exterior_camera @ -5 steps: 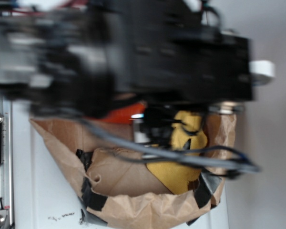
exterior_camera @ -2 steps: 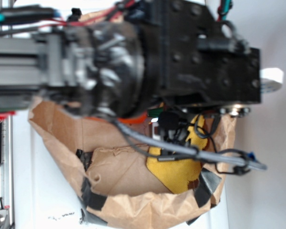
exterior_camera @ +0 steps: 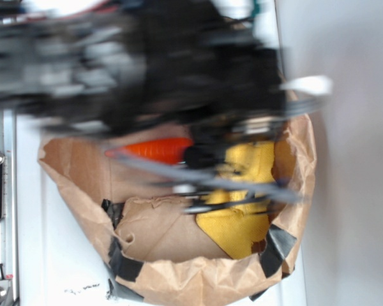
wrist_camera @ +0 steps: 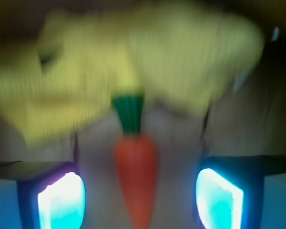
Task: Grab the carrot.
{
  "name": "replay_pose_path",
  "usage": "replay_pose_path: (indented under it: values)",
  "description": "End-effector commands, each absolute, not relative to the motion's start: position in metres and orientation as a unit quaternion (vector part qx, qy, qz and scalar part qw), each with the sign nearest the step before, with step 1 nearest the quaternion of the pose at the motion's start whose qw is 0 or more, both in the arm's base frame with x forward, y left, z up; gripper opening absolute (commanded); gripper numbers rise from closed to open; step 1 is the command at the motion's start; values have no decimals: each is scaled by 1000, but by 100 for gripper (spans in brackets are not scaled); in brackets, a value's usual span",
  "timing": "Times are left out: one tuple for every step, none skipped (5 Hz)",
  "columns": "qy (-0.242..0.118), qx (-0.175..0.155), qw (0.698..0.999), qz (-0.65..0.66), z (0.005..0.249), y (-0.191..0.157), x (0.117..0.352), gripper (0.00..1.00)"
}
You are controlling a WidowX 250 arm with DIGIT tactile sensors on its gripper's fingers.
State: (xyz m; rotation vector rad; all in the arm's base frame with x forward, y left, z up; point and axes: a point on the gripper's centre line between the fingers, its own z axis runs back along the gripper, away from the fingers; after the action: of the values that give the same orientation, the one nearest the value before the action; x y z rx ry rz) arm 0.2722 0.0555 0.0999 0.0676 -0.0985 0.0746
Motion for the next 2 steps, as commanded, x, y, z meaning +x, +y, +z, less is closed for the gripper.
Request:
replay_pose_path:
  values:
    - [-93, 42, 994, 27, 102, 70, 260, 100]
    - [-82, 49, 995, 41, 97, 67, 271, 100]
